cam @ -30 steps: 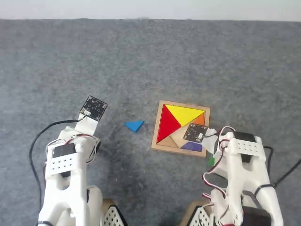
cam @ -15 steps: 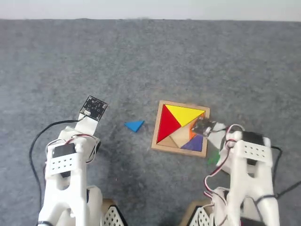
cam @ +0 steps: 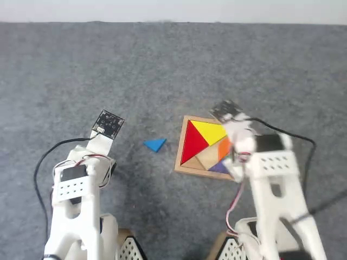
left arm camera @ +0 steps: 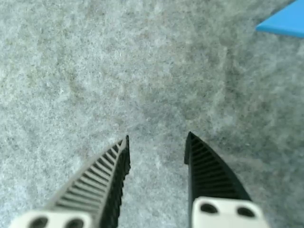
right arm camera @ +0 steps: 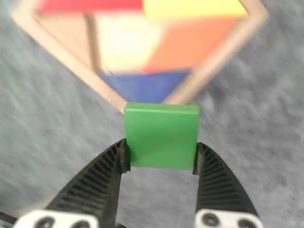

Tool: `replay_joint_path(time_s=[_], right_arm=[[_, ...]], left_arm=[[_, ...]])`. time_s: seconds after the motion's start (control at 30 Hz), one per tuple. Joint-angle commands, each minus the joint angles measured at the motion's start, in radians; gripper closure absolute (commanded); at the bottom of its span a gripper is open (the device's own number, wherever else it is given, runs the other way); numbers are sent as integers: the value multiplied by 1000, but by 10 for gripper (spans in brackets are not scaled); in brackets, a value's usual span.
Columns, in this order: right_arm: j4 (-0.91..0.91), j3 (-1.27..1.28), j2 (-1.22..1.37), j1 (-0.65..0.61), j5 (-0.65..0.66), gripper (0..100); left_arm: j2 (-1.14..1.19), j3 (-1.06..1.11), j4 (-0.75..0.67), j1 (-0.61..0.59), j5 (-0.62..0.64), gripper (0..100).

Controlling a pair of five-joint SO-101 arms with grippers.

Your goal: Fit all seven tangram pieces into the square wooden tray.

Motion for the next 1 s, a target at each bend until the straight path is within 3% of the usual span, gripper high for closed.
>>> replay_joint_path(time_s=[0.0,0.1,0.37,0.47,0.7,0.97], right_arm=[[-71,-120,177,-131,-203,872],[-120,-172,318,-160,-299,874],[-220,-239,481,-217,-338,871],[-239,-242,499,-242,-258,846],[-226,-245,516,-254,-167,596],[-182,-230,386,-217,-167,616]], left_arm=[[-6,-7,0,6,-6,823],[-6,-7,0,3,-6,823],[-6,-7,0,2,-8,823],[-6,-7,0,2,-9,823],[-6,-7,-2,2,-9,823],[-6,-7,0,2,-9,823]])
